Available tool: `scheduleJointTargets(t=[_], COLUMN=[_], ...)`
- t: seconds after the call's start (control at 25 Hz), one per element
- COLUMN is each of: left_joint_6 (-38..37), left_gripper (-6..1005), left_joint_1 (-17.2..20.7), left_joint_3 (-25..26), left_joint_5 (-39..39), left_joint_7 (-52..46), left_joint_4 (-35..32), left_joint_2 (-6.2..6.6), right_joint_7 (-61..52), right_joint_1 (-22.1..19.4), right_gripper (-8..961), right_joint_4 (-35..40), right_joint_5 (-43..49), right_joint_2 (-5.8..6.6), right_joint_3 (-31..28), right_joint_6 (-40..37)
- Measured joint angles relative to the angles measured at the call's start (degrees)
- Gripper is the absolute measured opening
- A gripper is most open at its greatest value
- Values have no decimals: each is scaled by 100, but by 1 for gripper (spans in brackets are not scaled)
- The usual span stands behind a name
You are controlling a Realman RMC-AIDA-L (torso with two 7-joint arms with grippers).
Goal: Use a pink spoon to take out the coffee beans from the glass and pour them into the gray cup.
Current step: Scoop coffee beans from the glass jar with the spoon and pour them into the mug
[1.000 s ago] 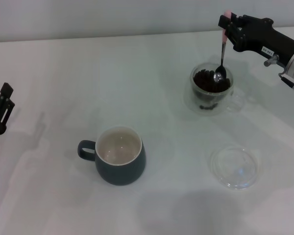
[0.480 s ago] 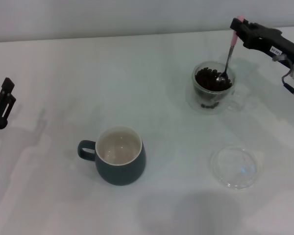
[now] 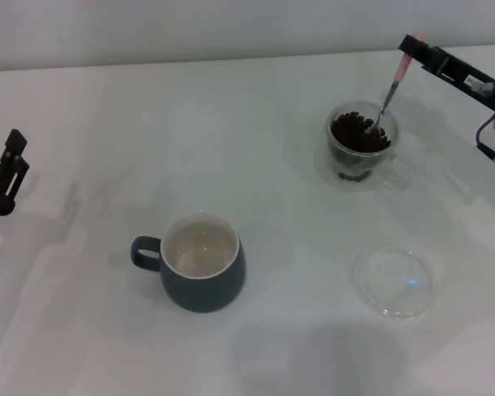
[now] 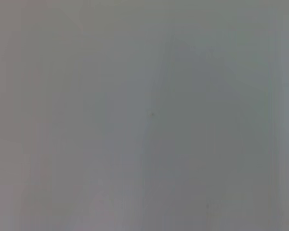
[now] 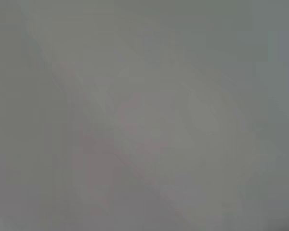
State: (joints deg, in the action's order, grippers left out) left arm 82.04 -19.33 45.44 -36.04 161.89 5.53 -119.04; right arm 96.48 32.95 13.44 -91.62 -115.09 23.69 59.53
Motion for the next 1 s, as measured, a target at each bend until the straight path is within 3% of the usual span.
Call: scheduleJointTargets(t=[1.0], left_joint_6=[-13], left_gripper=[621], left_joint_1=[-17], left_joint_3=[0], left_joint_5=[22], left_joint_7=[0], left_joint_4=[30], left_joint_2=[-24], right_joint_7=[-1574], right_joint_1=[-240], right_gripper=[140], right_joint_4=[-243], right_joint_5=[-788], right_joint_2=[10], right_joint_3=[-5], right_joint_6=[-118])
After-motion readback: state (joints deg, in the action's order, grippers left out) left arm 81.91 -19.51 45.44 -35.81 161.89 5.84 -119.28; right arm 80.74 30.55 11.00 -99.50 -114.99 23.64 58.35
